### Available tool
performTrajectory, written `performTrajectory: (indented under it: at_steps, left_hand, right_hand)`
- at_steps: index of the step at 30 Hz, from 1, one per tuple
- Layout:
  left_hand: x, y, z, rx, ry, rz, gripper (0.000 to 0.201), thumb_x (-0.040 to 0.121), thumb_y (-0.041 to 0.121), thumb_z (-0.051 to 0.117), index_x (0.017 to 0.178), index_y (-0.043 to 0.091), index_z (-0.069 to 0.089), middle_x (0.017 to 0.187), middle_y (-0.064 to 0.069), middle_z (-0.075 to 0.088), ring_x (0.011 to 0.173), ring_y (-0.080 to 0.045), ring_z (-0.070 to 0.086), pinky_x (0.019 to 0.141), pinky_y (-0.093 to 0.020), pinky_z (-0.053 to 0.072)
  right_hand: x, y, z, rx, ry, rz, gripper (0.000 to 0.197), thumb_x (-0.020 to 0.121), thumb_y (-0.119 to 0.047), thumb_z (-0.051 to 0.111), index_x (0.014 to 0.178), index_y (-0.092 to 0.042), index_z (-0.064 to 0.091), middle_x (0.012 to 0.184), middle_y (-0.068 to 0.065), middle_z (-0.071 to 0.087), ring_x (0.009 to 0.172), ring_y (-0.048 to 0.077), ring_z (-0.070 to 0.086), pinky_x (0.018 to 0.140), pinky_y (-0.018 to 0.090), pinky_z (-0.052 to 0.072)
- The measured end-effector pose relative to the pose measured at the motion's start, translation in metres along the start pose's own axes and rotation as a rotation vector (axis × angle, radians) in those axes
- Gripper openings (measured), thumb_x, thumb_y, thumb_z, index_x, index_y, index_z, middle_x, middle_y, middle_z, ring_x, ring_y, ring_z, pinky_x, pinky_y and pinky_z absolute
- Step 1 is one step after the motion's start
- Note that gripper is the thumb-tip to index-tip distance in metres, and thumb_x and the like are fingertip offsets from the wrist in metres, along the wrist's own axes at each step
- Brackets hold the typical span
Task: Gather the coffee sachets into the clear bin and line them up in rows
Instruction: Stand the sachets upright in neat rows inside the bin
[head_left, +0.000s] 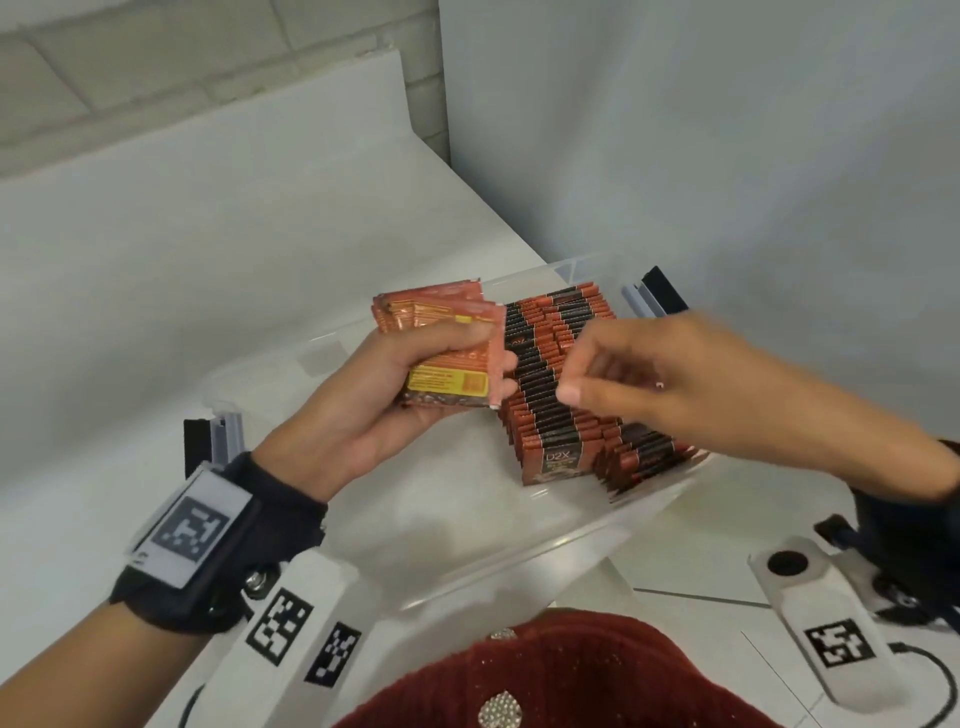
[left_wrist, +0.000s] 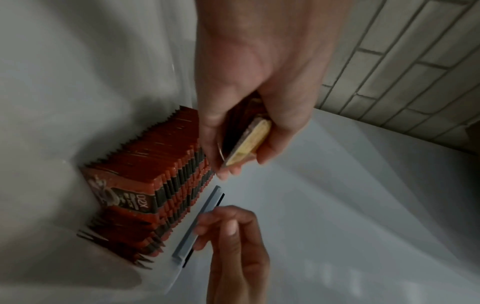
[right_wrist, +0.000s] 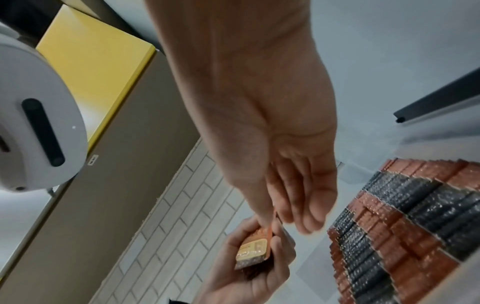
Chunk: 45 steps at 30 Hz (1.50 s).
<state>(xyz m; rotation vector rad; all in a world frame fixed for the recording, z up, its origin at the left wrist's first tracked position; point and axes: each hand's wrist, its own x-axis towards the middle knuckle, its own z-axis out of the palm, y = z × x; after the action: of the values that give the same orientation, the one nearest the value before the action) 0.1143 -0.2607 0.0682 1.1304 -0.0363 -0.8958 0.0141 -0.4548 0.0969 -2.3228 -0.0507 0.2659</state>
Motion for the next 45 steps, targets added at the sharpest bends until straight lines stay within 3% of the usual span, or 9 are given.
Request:
performTrajectory:
  at_steps: [8,14,18,25,31,35,37,39,45]
  left_hand:
    - [0.015,-0.006,0.011,0.031,-0.160,-0.037,0.021,0.077,0.011,0.070,0.098,0.008,0.073,0.100,-0.014,0.070,0.087,-0.023,0.069,0.079,-0.034,0.057]
    - [0.012,-0.003,0.011,0.006,-0.122,-0.096,0.056,0.076,0.057,0.051,0.110,0.016,0.068,0.113,-0.013,0.070,0.104,-0.024,0.066,0.091,-0.043,0.054]
    - [0.014,-0.001,0.007,-0.084,-0.106,-0.116,0.063,0.077,0.067,0.045,0.101,0.015,0.072,0.103,-0.010,0.071,0.093,-0.022,0.068,0.078,-0.037,0.056]
    - [0.014,-0.001,0.007,-0.098,-0.145,-0.099,0.019,0.078,0.029,0.063,0.084,0.017,0.077,0.085,-0.011,0.071,0.071,-0.020,0.068,0.060,-0.029,0.058]
    - [0.016,-0.001,0.005,-0.130,-0.119,-0.031,0.015,0.078,0.008,0.068,0.088,0.011,0.077,0.098,-0.012,0.073,0.086,-0.022,0.072,0.067,-0.030,0.059]
    - [0.016,-0.001,0.007,-0.178,-0.119,0.038,0.019,0.075,0.009,0.062,0.084,0.012,0.078,0.098,-0.010,0.074,0.088,-0.021,0.072,0.072,-0.032,0.059]
    - [0.016,-0.002,0.006,-0.180,-0.148,0.045,0.019,0.078,0.008,0.063,0.088,0.012,0.078,0.104,-0.012,0.072,0.095,-0.023,0.071,0.078,-0.034,0.058]
    - [0.016,-0.003,0.007,-0.159,-0.171,0.048,0.019,0.078,0.007,0.065,0.091,0.012,0.078,0.107,-0.013,0.071,0.100,-0.025,0.069,0.082,-0.035,0.057]
    - [0.016,-0.004,0.006,-0.114,-0.190,0.058,0.025,0.074,0.001,0.066,0.093,0.012,0.077,0.108,-0.012,0.071,0.100,-0.023,0.069,0.082,-0.032,0.057]
  right_hand:
    - [0.021,-0.004,0.022,0.379,0.245,0.034,0.041,0.068,-0.041,0.075,0.101,-0.026,0.057,0.084,-0.005,0.068,0.069,0.006,0.063,0.068,0.023,0.052]
    - [0.030,0.000,0.029,0.429,0.317,0.054,0.042,0.075,-0.020,0.079,0.110,-0.027,0.056,0.080,-0.002,0.065,0.071,0.012,0.064,0.072,0.025,0.052]
    - [0.027,-0.003,0.023,0.477,0.454,-0.059,0.031,0.079,-0.015,0.076,0.104,-0.029,0.063,0.078,-0.002,0.066,0.068,0.018,0.061,0.069,0.025,0.052]
    - [0.018,0.000,0.020,0.297,0.498,-0.289,0.026,0.084,0.000,0.068,0.102,-0.018,0.074,0.104,-0.001,0.068,0.100,0.017,0.066,0.090,0.030,0.052]
    - [0.018,0.009,0.024,0.245,0.420,-0.294,0.040,0.086,0.011,0.057,0.116,-0.013,0.069,0.121,-0.002,0.066,0.117,0.012,0.060,0.098,0.029,0.049]
    - [0.012,-0.001,0.019,0.598,0.328,-0.129,0.044,0.079,-0.004,0.059,0.121,-0.018,0.056,0.118,-0.001,0.064,0.103,0.010,0.063,0.090,0.024,0.050]
    - [0.011,-0.004,0.021,0.612,0.286,0.006,0.046,0.077,-0.027,0.079,0.115,-0.022,0.054,0.109,-0.003,0.067,0.094,0.008,0.066,0.084,0.028,0.052]
    - [0.012,-0.004,0.024,0.592,0.237,0.111,0.051,0.068,-0.045,0.077,0.109,-0.022,0.058,0.099,-0.002,0.071,0.089,0.007,0.068,0.081,0.027,0.052]
    - [0.016,0.007,0.026,0.666,0.298,0.131,0.016,0.080,-0.021,0.072,0.082,-0.010,0.062,0.085,0.004,0.073,0.078,0.013,0.068,0.081,0.025,0.054]
